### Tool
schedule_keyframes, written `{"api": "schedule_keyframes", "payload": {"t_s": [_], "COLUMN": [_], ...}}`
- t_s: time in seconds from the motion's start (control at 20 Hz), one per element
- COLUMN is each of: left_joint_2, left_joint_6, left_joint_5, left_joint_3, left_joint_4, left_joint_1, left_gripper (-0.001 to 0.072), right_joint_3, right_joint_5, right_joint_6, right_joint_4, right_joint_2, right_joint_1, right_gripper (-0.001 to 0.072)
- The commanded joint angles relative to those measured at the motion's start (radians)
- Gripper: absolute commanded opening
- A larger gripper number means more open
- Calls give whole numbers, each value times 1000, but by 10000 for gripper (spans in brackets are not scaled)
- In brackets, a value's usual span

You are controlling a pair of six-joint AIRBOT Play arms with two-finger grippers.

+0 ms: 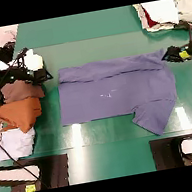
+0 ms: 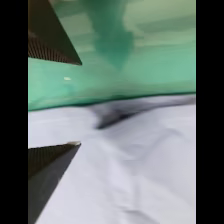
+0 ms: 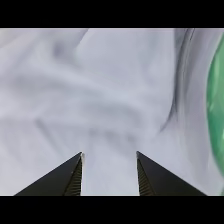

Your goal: Fold the shirts.

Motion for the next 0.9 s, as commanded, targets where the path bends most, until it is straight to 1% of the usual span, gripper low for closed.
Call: {"api": "schedule_keyframes", "payload": {"t_s": [0.0,0.1,0.2,0.35,0.5,0.6,0.65,0.75,0.85], "left_joint_2": [104,178,243,317,323,323,323,323,323], "left_joint_6": [2,39,39,63,68,127,141,138,135], "left_joint_5": [-148,-206,-211,-155,-116,-94,-94,-95,-79], "left_joint_3": [-111,-286,-441,-590,-664,-687,-693,-694,-694], "left_joint_4": [82,69,63,23,-10,-104,-130,-124,-119], "left_joint_1": [29,25,25,25,25,25,25,3,-62], "left_gripper": [563,476,476,476,476,475,475,475,474], "right_joint_3": [-89,-175,-251,-312,-332,-330,-330,-330,-330], "right_joint_5": [164,186,172,167,170,170,170,173,173], "right_joint_6": [-36,-55,-59,-63,-71,-71,-71,-70,-70], "right_joint_4": [29,30,32,31,76,92,109,130,135], "right_joint_2": [121,195,257,306,322,322,322,322,322], "right_joint_1": [-71,-103,-126,-124,-124,-122,-117,-118,-117], "right_gripper": [385,385,385,385,385,385,385,385,385]}}
